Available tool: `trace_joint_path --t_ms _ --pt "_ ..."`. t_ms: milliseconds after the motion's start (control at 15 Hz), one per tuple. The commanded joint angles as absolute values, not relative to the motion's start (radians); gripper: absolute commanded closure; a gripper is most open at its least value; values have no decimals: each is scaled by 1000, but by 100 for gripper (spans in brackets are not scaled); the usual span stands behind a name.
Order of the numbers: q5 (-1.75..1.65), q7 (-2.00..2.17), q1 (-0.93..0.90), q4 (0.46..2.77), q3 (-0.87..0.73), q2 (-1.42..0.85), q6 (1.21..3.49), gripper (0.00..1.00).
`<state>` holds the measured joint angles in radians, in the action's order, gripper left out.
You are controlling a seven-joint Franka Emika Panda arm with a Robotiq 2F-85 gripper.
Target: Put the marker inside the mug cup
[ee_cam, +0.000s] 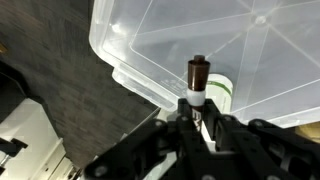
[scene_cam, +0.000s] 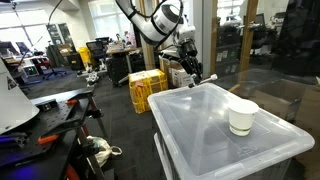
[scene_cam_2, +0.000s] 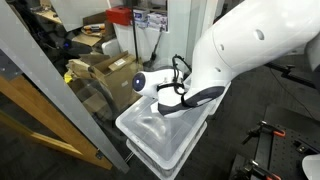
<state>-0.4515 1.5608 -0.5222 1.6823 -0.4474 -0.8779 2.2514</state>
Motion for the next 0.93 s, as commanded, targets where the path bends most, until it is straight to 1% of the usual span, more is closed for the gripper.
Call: trace_joint_path --t_ms 0,867 --pt "-520 1708 -515 1658 -421 -863 2134 95" --pt "-653 2166 -440 1536 -281 -884 1678 95"
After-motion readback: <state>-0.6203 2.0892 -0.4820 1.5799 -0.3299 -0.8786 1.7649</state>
